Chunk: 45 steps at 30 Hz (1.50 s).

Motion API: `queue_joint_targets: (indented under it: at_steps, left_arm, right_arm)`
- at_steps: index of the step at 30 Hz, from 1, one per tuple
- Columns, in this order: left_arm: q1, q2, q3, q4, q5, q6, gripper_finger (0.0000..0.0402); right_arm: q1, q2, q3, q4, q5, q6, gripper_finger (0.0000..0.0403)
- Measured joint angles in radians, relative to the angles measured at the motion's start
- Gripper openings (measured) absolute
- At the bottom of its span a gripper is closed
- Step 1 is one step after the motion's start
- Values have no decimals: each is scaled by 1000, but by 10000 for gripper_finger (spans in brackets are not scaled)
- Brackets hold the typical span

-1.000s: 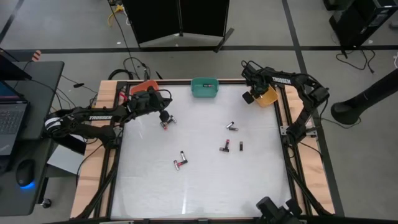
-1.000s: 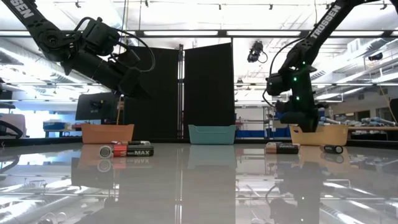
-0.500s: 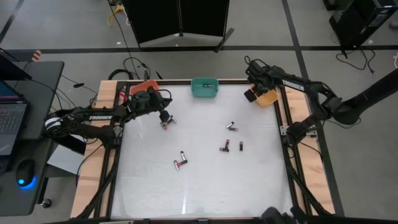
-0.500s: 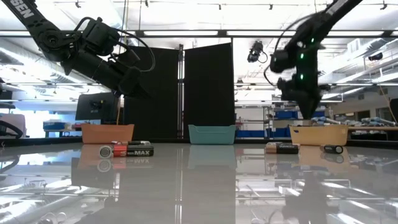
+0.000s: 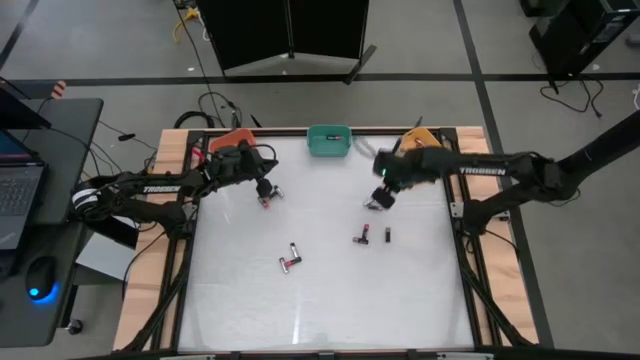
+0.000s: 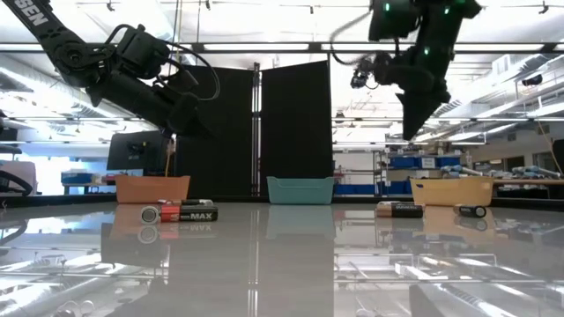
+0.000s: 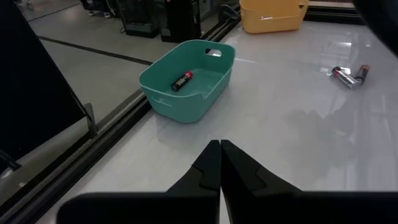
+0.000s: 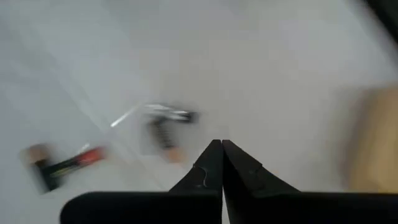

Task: Sort batteries
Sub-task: Put the red battery into the green bin

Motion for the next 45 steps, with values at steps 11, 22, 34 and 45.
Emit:
queue_joint_targets:
  at_steps: [11,22,34,45]
  left_arm:
    - [0,0,0,-16,15,0,11]
    - [0,0,0,-18,15,24,11]
    - [0,0,0,-26,15,24,11]
    - [0,0,0,-33,15,24,11]
  right_arm:
    - [254,183,0,134,-74,546,88]
    - [303,337,0,209,-89,760,136]
    - [285,400,0,214,-124,773,139]
    - [273,416,0,205,-90,721,100]
